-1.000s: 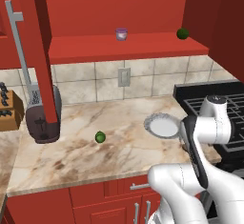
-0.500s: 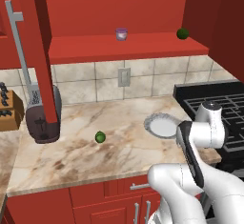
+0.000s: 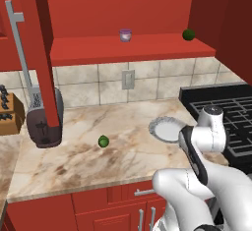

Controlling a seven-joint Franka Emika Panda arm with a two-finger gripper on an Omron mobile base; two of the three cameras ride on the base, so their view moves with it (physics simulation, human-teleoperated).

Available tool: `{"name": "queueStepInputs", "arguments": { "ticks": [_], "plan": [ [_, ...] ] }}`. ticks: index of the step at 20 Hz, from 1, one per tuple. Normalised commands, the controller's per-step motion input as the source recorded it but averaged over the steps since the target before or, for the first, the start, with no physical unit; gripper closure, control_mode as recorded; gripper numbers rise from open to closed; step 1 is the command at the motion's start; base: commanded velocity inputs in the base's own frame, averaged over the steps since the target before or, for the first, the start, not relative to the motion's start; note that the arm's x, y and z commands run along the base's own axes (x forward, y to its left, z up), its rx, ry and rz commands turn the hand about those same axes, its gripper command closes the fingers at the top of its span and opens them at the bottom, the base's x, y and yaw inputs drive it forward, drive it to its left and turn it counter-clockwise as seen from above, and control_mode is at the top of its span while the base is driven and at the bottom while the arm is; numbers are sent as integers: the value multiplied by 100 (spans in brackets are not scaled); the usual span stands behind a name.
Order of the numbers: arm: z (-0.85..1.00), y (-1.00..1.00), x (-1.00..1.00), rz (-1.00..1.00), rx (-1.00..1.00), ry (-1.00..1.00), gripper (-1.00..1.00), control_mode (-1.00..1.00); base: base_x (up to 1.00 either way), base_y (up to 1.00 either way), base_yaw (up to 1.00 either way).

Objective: Pick the avocado and bread from the counter and place them on the plate. Then pick the jam from the cabinet and place it next to the plate. Lastly close the cabinet door.

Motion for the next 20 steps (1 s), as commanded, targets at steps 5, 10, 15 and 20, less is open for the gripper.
{"name": "queueStepInputs", "arguments": {
  "ticks": [5,10,15,20],
  "plan": [
    [-8,-27,15,0,0,2,-100,-100,0,0,0],
    [-14,-23,8,0,0,2,-100,-100,0,0,0],
    [-20,-1,11,0,0,0,-100,-100,0,0,0],
    [-26,0,9,0,0,0,-100,-100,0,0,0]
  ]
}}
